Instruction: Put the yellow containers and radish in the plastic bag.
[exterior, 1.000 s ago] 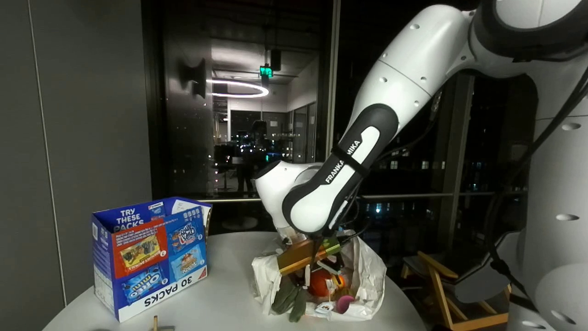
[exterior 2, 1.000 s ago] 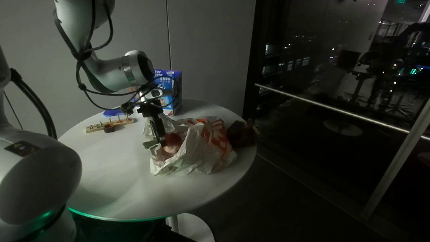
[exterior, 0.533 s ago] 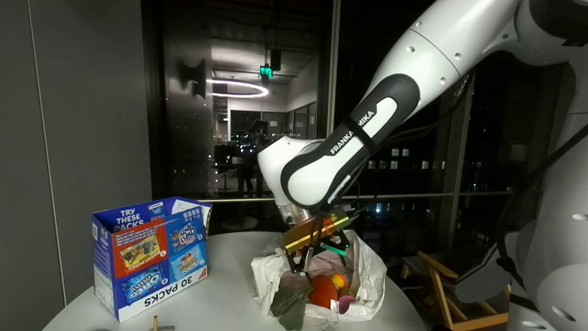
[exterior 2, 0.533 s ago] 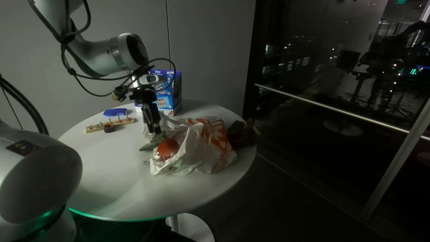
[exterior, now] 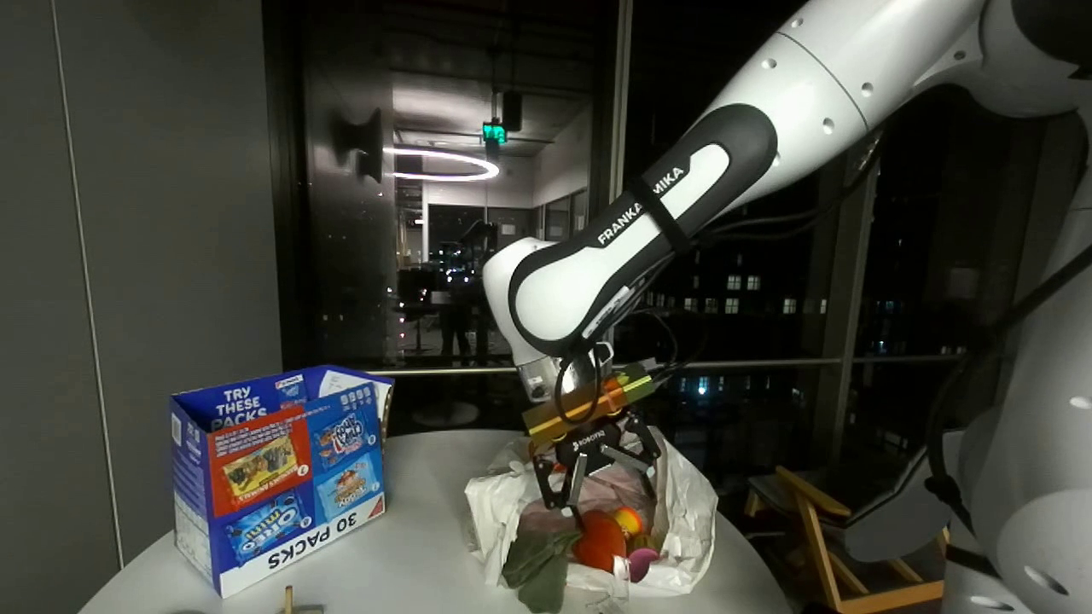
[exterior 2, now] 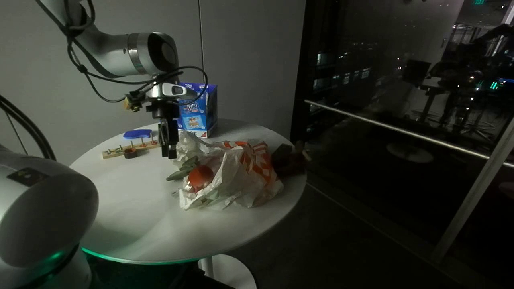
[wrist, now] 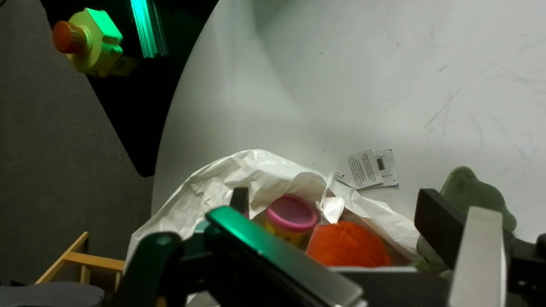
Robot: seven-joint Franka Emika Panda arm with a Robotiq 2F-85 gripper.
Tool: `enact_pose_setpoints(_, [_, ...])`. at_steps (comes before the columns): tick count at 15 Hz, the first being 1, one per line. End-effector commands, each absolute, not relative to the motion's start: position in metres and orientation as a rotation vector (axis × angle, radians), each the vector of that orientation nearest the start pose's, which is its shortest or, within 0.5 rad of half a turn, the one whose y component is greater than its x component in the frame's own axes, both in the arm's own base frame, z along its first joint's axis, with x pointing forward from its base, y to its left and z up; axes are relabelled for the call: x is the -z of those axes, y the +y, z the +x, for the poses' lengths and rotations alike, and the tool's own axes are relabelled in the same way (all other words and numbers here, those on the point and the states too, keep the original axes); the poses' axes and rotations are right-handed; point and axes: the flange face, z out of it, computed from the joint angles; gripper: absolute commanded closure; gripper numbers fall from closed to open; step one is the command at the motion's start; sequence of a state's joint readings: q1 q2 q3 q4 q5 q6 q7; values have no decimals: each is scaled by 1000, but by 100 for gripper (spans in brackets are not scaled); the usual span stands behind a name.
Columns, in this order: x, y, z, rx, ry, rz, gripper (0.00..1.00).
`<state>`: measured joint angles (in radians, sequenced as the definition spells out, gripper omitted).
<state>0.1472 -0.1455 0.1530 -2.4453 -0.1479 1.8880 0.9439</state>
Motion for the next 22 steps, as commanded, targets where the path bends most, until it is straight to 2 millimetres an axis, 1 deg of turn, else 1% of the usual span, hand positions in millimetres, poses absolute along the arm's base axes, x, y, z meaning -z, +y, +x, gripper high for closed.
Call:
enact_pose_setpoints(1, [-331, 112, 401, -442, 983, -3334, 0])
enact_pose_setpoints(3, [-331, 112, 400, -443, 982, -3335, 0])
enact_pose_setpoints(5, [-328, 107, 400, -301, 1059, -3308, 0])
enact_pose_setpoints(8, [-318, 80, 400, -179, 1201, -3261, 0])
enact_pose_setpoints(10, [-313, 58, 397, -73, 1351, -3216, 0])
enact_pose_setpoints(11, [-310, 45, 394, -59, 1442, -3187, 0])
enact_pose_setpoints(13, [-305, 20, 386, -66, 1637, -3118, 0])
enact_pose_setpoints(15, [-301, -1, 380, -61, 1783, -3057, 0])
enact_pose_setpoints(16, [-299, -11, 375, -86, 1849, -3033, 0])
enact_pose_setpoints(17, [-295, -20, 369, -153, 1927, -3000, 0])
enact_pose_setpoints(20, [-284, -36, 358, -218, 2030, -2956, 0])
enact_pose_setpoints(22, [-274, -42, 353, -248, 2032, -2961, 0])
